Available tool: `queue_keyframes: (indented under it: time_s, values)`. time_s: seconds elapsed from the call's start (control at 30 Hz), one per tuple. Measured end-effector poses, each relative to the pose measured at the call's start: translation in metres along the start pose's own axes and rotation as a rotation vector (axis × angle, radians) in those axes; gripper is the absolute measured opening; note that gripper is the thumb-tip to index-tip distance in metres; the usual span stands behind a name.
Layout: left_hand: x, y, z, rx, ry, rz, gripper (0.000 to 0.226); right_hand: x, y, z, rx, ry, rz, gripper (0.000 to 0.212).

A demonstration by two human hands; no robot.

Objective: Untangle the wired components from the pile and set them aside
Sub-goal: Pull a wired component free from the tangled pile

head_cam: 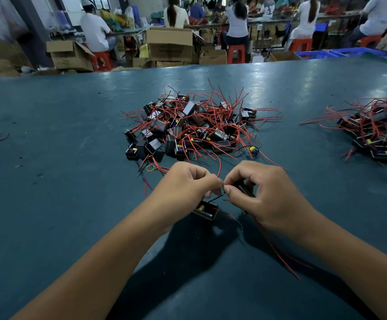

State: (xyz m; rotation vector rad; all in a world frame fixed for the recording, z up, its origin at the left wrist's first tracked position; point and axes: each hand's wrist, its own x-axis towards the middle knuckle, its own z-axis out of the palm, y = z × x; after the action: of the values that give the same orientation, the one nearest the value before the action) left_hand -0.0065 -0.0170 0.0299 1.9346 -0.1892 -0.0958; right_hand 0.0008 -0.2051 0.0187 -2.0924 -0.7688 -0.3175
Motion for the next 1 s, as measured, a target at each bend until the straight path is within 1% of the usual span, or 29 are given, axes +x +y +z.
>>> queue_keyframes:
  time_s: [0.03,0.07,0.1,0.13,0.2,0.23,0.27,0.33,0.43,0.53,0.7,0.83,0.97,1.0]
  values:
    - [0.0,0.0,-0.001,-0.022,-0.015,-0.02,0.032,0.0,0.001,0.0,0.002,-0.001,-0.001,0.004]
    - [0.0,0.0,-0.004,-0.015,-0.024,-0.001,0.031,0.0,0.002,-0.001,0.015,-0.003,0.01,0.005]
    - [0.0,0.0,-0.008,0.025,-0.019,0.054,0.029,0.0,0.002,-0.002,0.034,-0.004,0.026,0.005]
    - [0.0,0.0,-0.013,0.077,-0.003,0.134,0.025,0.0,0.003,-0.003,0.054,-0.005,0.043,0.006]
    - [0.0,0.003,-0.023,0.182,0.015,0.338,0.009,0.001,0.004,-0.005,0.091,-0.012,0.071,0.008]
    - [0.0,0.004,-0.027,0.243,0.016,0.447,0.008,0.001,0.004,-0.005,0.105,-0.017,0.082,0.009]
    - [-0.001,0.004,-0.029,0.298,0.011,0.544,0.013,0.001,0.005,-0.006,0.121,-0.025,0.093,0.009]
    - [0.001,0.002,-0.029,0.381,-0.015,0.642,0.016,0.003,0.005,-0.007,0.15,-0.047,0.11,0.008]
    - [0.005,0.0,-0.026,0.484,-0.032,0.669,0.016,0.003,0.006,-0.008,0.194,-0.084,0.123,0.01]
    - [0.006,-0.001,-0.024,0.516,0.008,0.719,0.013,0.004,0.005,-0.008,0.242,-0.121,0.132,0.005]
    - [0.004,0.002,-0.023,0.6,0.033,0.794,0.01,0.004,0.005,-0.007,0.354,-0.184,0.158,0.005]
    - [0.004,0.002,-0.023,0.683,0.05,0.822,0.012,0.005,0.007,-0.008,0.394,-0.201,0.183,0.006]
    - [0.004,0.002,-0.021,0.721,0.046,0.828,0.007,0.005,0.008,-0.008,0.401,-0.212,0.179,0.006]
    - [0.004,0.003,-0.02,0.723,0.038,0.828,0.008,0.005,0.008,-0.008,0.398,-0.21,0.174,0.005]
